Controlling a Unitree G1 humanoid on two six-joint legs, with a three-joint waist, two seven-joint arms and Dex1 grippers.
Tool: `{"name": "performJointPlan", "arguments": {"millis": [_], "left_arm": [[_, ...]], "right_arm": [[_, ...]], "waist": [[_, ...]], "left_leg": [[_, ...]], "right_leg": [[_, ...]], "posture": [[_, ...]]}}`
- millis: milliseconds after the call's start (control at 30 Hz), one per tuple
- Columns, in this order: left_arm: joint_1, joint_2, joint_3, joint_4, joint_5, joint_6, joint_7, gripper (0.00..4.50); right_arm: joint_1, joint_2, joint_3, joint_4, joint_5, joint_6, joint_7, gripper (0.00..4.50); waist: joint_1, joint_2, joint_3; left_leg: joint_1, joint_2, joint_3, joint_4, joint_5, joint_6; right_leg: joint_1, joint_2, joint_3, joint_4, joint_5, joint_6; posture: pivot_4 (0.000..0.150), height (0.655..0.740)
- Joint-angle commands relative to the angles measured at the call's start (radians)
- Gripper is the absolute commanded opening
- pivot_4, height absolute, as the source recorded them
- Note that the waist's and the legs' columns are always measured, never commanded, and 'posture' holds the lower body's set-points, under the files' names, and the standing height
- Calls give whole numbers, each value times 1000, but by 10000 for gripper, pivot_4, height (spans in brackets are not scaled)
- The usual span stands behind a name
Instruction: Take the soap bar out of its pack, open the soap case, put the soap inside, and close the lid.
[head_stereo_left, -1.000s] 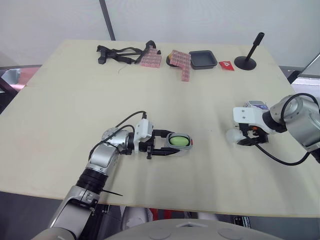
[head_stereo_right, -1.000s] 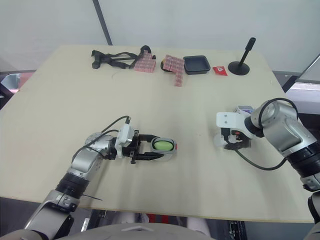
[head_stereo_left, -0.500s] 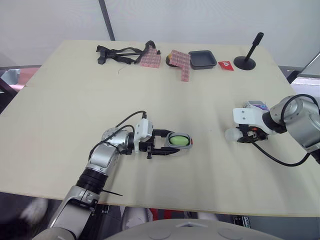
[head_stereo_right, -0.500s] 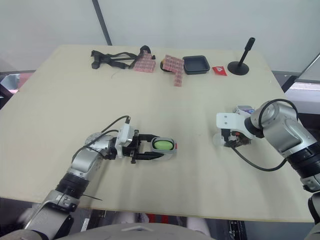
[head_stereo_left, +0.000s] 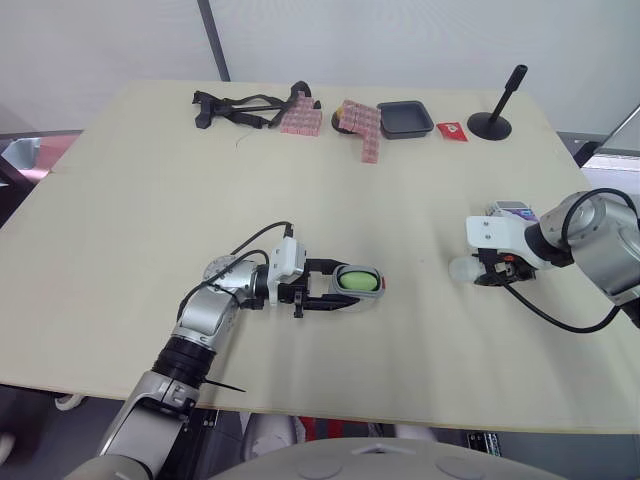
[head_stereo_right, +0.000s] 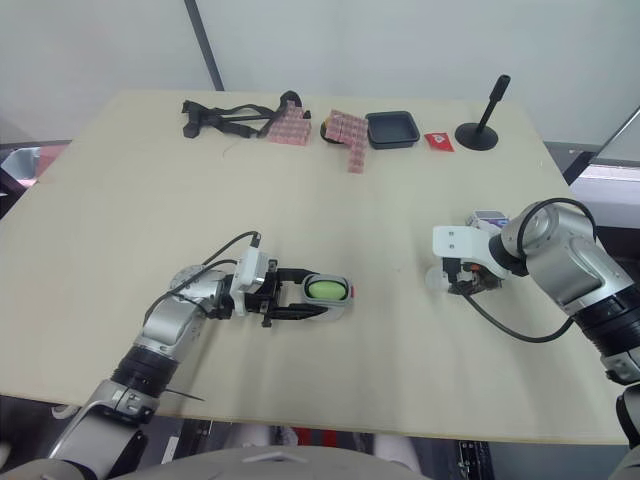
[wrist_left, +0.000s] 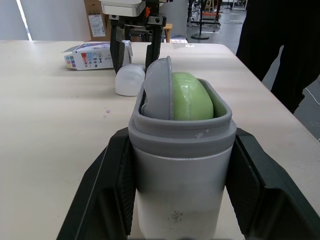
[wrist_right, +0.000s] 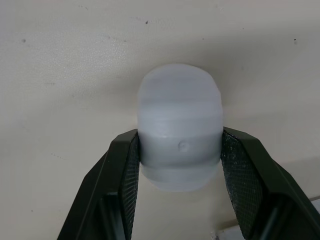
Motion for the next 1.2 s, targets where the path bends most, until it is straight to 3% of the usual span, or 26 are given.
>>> {"name": "performJointPlan", "arguments": {"millis": [33,133,267,433,567,900,1200], "left_arm": [[-15,-8,7,2,6,-14,19,19225],[-33,-27,11,46,22,-28,44,19225],[-35,-29,13,53,29,-34,42,19225],[-39,-23,13,58,31,-37,39,19225],[-49,-26,16,78,48,-45,61,19225],[-52,-35,18,84,33,-29,65,19225],[-49,-34,13,79,35,-29,59,19225]], "right_arm": [[-116,15,-27,-106,56,72,78,19239],[-283,34,-27,-249,140,160,199,19239],[-294,27,-11,-251,148,186,195,19239],[-301,31,-4,-245,147,188,190,19239],[-363,71,11,-321,194,300,200,19239],[-498,207,39,-514,355,670,79,19239],[-503,250,129,-522,385,718,-60,19239]], "waist": [[-1,0,0],[-19,12,4],[0,-5,-3],[3,-2,-1],[-2,-2,-1],[2,-2,-1],[4,-2,-1]], "left_leg": [[0,0,0,0,0,0],[-1,-1,4,1,0,0],[0,7,3,1,1,0],[0,5,4,4,1,-1],[0,5,5,3,1,-1],[1,6,6,4,2,-2],[2,6,6,3,2,-3]], "right_leg": [[0,0,0,0,0,0],[-5,0,6,6,0,0],[-4,6,5,6,0,-1],[-6,4,2,7,1,-2],[-5,5,5,7,1,-2],[-5,5,4,8,1,-2],[-5,5,5,8,1,-2]], "posture": [[1500,7400],[1500,7400],[1500,7400],[1500,7400],[1500,7400],[1500,7400],[1500,7400]]}}
